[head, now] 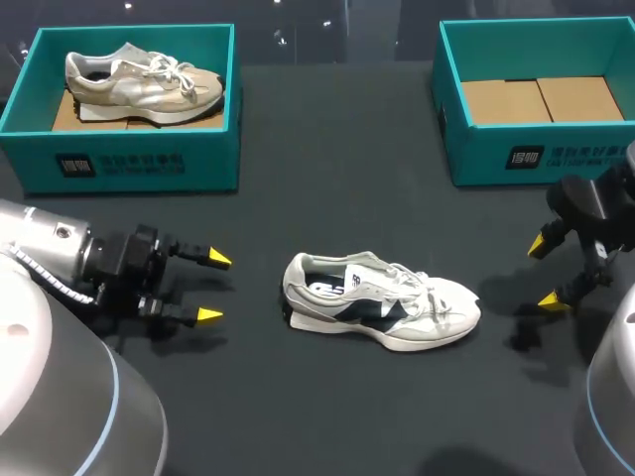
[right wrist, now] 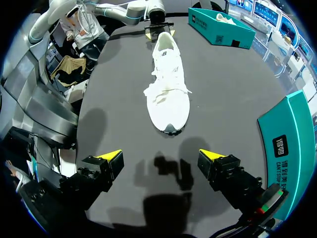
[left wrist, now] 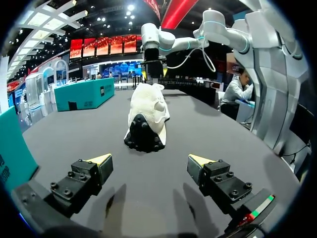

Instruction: Take the shoe out of the shoebox, open the shoe tongue, remove and reinsert the insole, then place the shoe into the shoebox

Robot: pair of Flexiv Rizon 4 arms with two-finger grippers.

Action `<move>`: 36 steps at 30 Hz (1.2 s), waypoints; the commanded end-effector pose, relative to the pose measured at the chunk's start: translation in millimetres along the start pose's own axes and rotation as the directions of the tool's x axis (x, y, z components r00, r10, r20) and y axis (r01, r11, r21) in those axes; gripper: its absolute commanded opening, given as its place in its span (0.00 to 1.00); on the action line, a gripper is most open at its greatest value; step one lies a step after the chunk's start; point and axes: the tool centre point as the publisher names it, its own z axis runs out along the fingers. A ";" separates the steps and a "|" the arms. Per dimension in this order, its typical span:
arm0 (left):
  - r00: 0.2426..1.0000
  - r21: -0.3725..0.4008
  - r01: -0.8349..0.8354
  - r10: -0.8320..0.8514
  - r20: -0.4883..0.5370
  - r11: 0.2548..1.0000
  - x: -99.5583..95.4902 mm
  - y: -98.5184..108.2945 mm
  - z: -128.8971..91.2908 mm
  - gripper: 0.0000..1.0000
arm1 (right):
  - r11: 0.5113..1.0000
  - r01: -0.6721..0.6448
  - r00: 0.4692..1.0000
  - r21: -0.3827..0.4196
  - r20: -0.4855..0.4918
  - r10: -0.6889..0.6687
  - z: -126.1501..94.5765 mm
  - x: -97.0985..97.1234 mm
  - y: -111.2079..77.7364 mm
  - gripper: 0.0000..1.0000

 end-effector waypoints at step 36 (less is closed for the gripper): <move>1.000 0.023 0.015 -0.016 0.023 1.000 -16.9 -11.4 66.1 1.00 | 1.000 -0.001 1.000 0.002 0.002 0.001 0.2 1.1 0.3 1.00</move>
